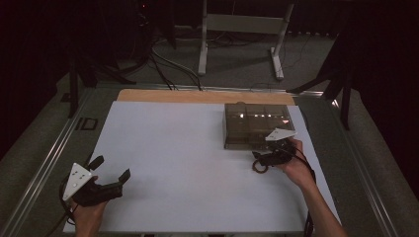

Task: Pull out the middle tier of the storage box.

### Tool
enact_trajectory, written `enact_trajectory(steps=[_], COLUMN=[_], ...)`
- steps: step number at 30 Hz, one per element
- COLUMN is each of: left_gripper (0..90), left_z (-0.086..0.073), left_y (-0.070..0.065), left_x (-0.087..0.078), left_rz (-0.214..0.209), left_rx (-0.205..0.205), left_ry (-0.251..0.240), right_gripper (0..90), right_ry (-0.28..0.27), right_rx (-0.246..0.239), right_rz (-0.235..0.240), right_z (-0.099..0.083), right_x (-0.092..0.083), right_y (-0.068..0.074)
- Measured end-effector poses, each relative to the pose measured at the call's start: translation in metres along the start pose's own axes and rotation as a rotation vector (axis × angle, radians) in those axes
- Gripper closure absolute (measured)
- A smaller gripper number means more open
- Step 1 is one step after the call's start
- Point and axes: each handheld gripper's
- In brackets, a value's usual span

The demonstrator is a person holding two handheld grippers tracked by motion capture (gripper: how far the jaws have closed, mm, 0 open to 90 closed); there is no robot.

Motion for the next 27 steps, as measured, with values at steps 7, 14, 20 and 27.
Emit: enact_trajectory(steps=[7,14,20,27], left_gripper=[1.2,1.2,1.1,1.2], left_z=[0.0,0.0,0.0,0.0], left_y=[0.0,0.0,0.0,0.0], left_x=[0.001,0.001,0.0,0.0], left_rz=[-0.001,-0.002,0.0,-0.001], left_rx=[0.003,0.002,0.0,0.002], left_ry=[0.001,0.002,-0.001,0.0], right_gripper=[21.8,26.0,28.6,37.8], right_ry=[0.007,0.014,0.023,0.028], right_rx=[0.007,0.006,-0.003,-0.024], right_rz=[-0.006,-0.003,-0.008,-0.031], right_z=[0.0,0.001,0.001,0.001], right_x=[-0.002,-0.002,0.007,0.007], right_y=[0.002,0.003,0.004,0.004])
Point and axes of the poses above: each handheld gripper's, and its own axes: x roughly forward along the jaws, z roughly out of its top, y roughly to its left, and after that the axes turned 15 degrees about -y, right-handed
